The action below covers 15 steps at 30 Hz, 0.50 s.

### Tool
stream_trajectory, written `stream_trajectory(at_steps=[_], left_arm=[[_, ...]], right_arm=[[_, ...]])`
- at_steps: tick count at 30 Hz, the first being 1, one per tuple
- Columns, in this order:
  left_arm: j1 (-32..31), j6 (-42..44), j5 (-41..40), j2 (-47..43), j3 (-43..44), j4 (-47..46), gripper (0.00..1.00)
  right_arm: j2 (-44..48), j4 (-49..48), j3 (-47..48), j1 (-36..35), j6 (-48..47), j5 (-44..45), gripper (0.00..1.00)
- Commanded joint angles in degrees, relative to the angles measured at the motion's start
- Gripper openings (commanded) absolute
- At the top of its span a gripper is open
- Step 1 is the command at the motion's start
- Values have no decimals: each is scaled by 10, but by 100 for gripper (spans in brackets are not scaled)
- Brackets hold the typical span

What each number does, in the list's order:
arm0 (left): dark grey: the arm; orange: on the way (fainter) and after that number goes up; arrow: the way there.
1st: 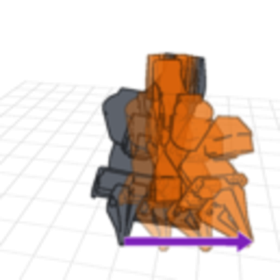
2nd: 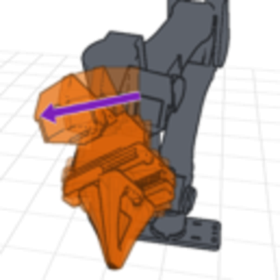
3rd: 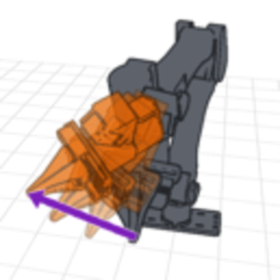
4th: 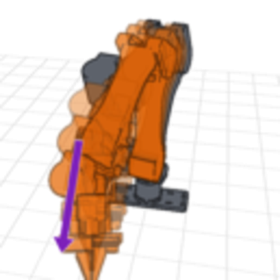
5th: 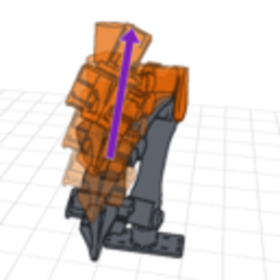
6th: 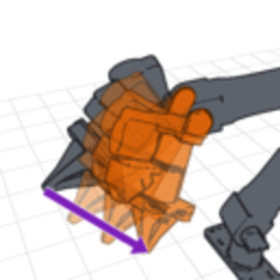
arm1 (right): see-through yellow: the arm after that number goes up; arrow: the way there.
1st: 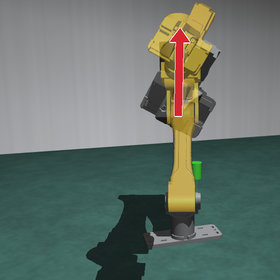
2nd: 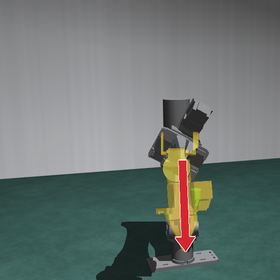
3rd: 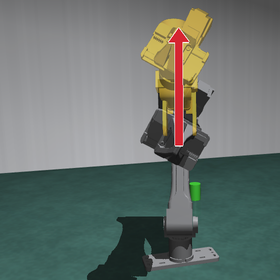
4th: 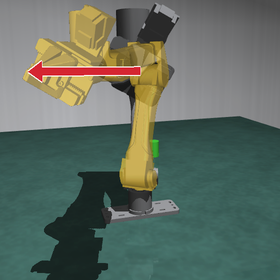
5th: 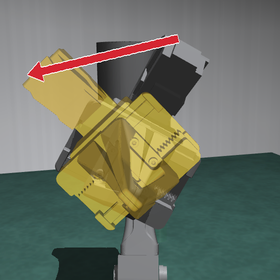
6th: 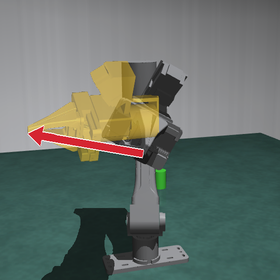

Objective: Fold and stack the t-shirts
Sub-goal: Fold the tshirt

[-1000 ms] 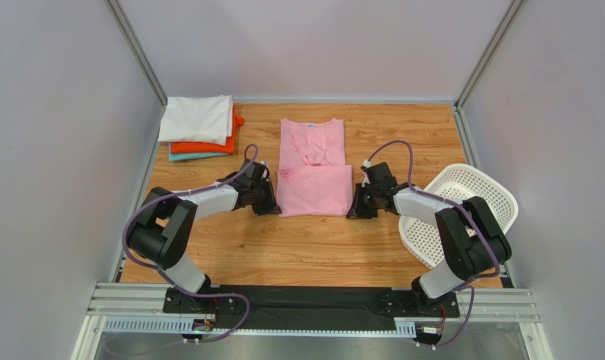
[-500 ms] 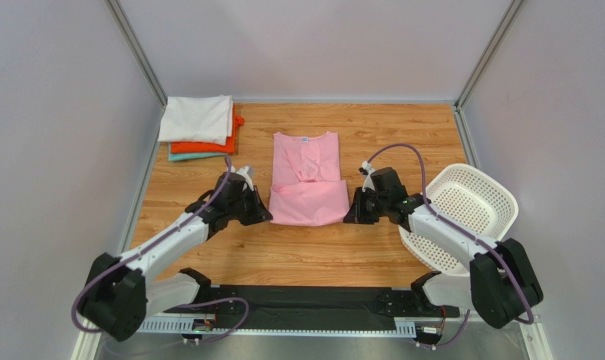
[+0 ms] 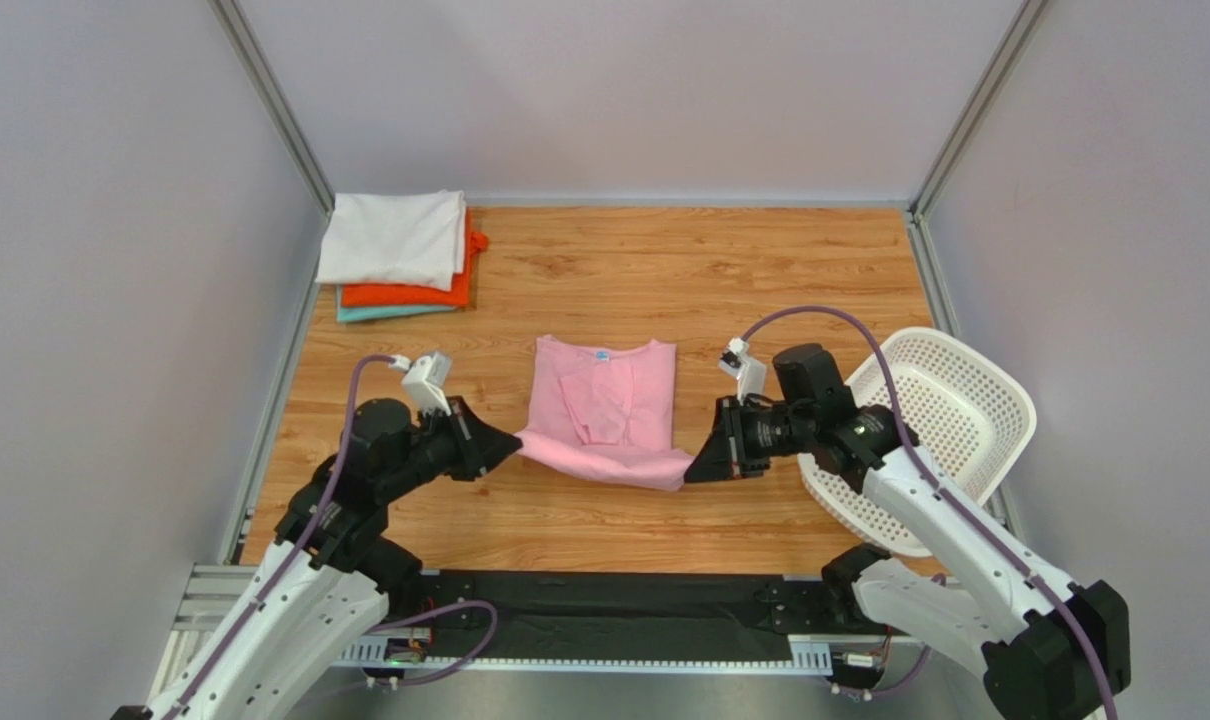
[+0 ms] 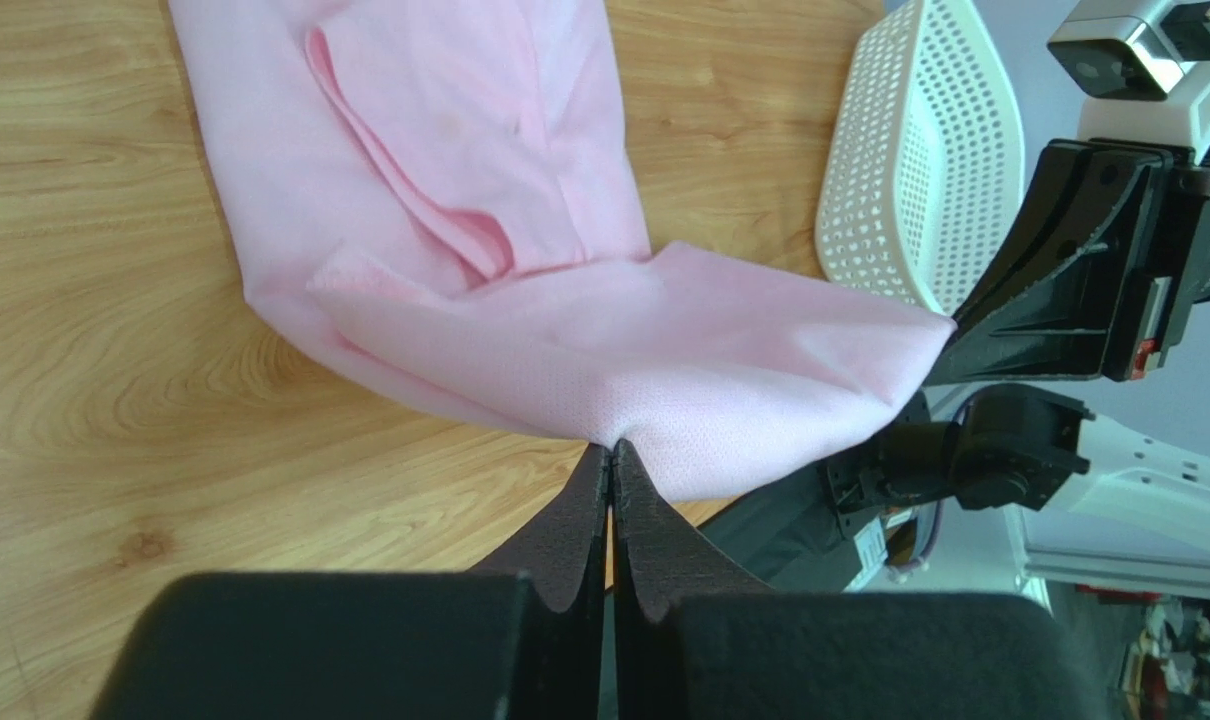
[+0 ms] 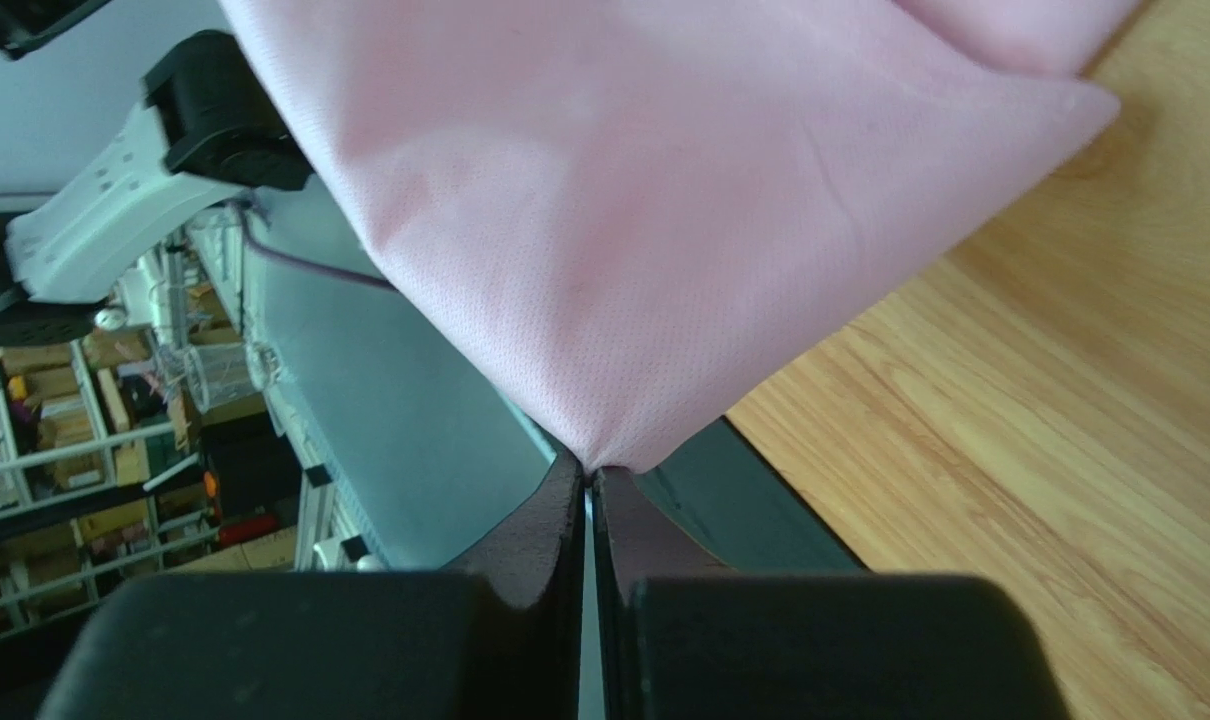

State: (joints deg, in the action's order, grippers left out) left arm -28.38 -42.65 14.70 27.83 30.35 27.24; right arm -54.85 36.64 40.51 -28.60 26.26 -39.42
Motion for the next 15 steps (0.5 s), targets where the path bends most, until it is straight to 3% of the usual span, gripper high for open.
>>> stream_trajectory(at_steps=[1,11,15], left_arm=[[-1,-14,-7,-32,13,36,0],[-1,-73,-164,-8,41,79,0],[-1,-75,-187,37,59,62,0]], right_arm=[[17,1,33,-2,12,-83,0],[-48,-142,46,-1,61,-112,0],[-82,-151,65,2,59,-98,0]])
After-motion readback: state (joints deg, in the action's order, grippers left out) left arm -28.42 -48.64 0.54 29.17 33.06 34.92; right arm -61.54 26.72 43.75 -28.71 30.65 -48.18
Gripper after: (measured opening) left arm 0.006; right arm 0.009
